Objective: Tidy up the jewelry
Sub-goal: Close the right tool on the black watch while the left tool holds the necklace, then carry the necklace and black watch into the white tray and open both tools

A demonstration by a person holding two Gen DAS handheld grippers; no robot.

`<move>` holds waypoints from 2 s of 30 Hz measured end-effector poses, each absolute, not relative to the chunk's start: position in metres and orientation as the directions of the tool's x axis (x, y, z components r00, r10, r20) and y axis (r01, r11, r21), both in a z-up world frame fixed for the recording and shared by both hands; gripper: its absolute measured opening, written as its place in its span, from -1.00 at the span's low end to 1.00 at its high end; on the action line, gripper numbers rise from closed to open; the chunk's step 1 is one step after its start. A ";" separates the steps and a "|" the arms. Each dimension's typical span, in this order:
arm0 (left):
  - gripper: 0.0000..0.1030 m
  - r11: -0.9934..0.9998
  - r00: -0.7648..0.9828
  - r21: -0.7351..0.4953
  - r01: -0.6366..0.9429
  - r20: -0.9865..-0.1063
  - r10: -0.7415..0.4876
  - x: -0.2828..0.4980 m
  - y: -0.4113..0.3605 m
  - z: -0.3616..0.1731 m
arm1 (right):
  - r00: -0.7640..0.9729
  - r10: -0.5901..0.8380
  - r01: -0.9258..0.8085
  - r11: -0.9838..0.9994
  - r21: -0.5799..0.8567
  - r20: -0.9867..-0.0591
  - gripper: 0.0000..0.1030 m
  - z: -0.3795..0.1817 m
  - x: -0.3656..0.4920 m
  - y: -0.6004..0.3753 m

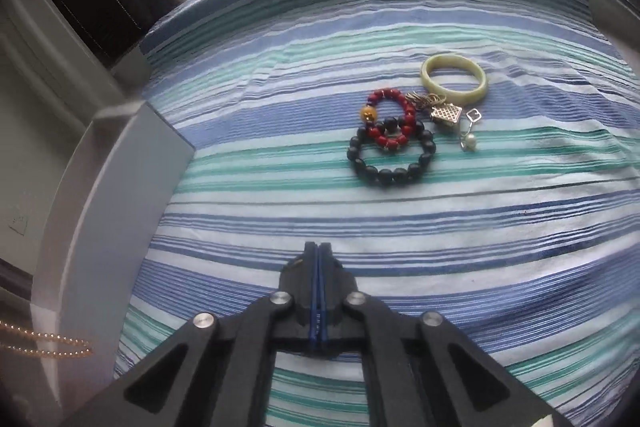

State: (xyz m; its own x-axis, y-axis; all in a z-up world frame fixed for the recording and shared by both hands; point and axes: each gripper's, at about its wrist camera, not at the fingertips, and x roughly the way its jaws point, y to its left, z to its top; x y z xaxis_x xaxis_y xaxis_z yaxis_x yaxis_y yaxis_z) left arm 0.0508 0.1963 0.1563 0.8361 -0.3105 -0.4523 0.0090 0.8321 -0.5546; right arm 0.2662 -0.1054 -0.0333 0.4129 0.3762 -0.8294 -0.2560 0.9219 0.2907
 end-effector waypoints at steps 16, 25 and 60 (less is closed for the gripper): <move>-0.91 0.829 0.894 -0.552 -0.091 -0.411 -0.176 0.004 0.260 0.174 | 0.272 0.409 -0.366 0.881 0.300 -0.871 -0.01 -0.032 0.251 -0.080; -0.91 0.826 0.883 -0.541 -0.155 -0.452 -0.130 -0.001 0.278 0.164 | 0.388 0.266 -0.279 0.946 0.163 -0.882 -0.48 -0.082 0.238 -0.058; 0.39 0.820 0.564 -0.183 -0.542 -0.803 0.193 0.092 0.364 -0.006 | 0.300 0.526 -0.764 0.632 0.130 -0.796 0.19 0.000 0.204 0.208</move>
